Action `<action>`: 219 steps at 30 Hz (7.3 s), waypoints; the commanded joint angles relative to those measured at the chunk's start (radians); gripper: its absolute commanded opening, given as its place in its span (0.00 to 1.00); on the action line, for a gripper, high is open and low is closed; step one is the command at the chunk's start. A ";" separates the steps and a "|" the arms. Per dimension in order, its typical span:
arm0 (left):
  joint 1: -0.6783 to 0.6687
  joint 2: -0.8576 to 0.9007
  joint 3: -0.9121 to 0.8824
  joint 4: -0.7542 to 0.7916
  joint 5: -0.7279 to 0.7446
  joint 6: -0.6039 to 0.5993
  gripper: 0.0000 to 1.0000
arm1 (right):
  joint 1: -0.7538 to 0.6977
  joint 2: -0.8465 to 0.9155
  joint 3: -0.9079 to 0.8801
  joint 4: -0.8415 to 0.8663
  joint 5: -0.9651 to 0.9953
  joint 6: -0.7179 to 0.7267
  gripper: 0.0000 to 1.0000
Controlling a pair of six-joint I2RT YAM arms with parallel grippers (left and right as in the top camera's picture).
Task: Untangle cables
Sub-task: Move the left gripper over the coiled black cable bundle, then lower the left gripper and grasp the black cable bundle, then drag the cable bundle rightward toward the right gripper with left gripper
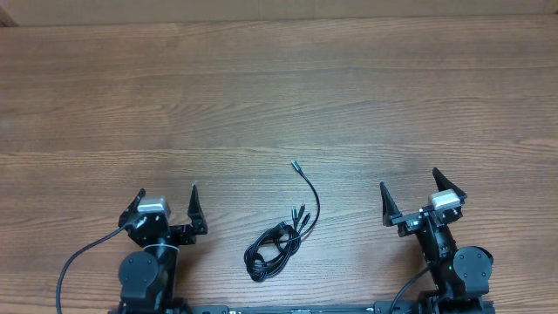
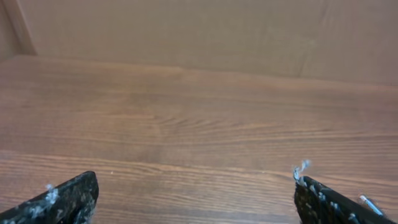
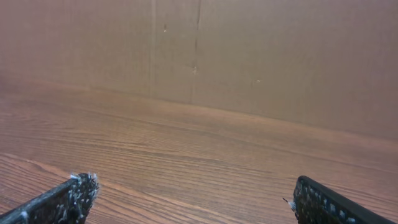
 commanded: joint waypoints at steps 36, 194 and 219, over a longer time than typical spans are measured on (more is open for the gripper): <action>-0.017 1.031 1.098 -0.816 0.428 0.191 1.00 | -0.003 -0.010 -0.010 0.004 0.010 0.000 1.00; -0.597 1.352 0.786 -0.173 0.182 -0.266 0.04 | -0.003 -0.010 -0.010 0.004 0.010 0.000 1.00; -0.357 1.307 0.862 -0.332 0.457 -0.343 0.11 | -0.003 -0.010 -0.010 0.004 0.010 0.000 1.00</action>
